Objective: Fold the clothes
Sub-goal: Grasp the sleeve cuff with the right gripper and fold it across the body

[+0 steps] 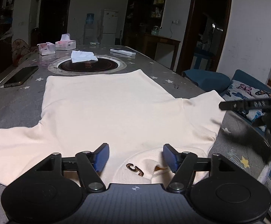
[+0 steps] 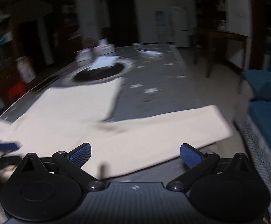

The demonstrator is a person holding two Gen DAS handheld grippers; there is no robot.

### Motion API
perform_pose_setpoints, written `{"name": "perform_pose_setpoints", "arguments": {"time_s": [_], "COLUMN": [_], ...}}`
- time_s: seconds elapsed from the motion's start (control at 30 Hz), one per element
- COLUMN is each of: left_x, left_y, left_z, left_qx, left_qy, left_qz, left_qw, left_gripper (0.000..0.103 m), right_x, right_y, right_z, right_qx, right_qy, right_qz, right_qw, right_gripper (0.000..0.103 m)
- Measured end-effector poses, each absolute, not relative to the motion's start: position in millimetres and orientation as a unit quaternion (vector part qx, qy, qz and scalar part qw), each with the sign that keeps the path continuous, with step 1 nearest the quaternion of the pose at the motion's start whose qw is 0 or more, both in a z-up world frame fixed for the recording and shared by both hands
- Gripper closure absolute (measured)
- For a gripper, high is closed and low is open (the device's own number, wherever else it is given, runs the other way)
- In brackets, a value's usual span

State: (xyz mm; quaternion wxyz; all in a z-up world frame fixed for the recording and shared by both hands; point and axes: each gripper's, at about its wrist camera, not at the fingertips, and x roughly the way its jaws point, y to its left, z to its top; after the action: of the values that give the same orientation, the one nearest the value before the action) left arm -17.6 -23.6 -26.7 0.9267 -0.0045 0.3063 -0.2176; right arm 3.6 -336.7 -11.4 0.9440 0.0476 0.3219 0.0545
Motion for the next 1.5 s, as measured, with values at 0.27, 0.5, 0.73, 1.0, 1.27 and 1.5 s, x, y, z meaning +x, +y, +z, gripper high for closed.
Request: {"name": "perform_pose_setpoints", "arguments": {"time_s": [0.27,0.5,0.73,1.0,1.27,1.5], "left_x": [-18.0,-18.3,-19.5,-21.6,-30.3,-41.0], "left_y": [-25.2,-28.8,-29.2,-15.8,18.8,48.9], "left_z": [-27.0,-27.2,-24.2,-10.4,-4.8,-4.7], "left_qx": [-0.002,0.005,0.002,-0.016,-0.044,-0.07], "left_qy": [0.306,0.306,0.305,0.283,0.266,0.256], "left_qz": [-0.218,-0.217,-0.215,-0.199,-0.158,-0.13], "left_qw": [0.927,0.927,0.928,0.938,0.95,0.955], "left_gripper": [0.032,0.029,0.029,0.027,0.025,0.022], "right_x": [38.6,57.1,53.5,44.4,58.0,70.0], "right_y": [-428.3,-475.0,-490.0,-462.2,-375.1,-287.8], "right_z": [-36.0,-65.7,-69.3,-26.1,25.1,36.2], "right_qx": [0.191,0.309,0.354,0.345,0.308,0.285], "right_qy": [0.346,0.35,0.313,0.272,0.258,0.281], "right_qz": [-0.031,-0.016,0.007,0.069,0.198,0.287], "right_qw": [0.918,0.884,0.881,0.895,0.894,0.871], "right_gripper": [0.023,0.047,0.09,0.098,0.098,0.098]}}
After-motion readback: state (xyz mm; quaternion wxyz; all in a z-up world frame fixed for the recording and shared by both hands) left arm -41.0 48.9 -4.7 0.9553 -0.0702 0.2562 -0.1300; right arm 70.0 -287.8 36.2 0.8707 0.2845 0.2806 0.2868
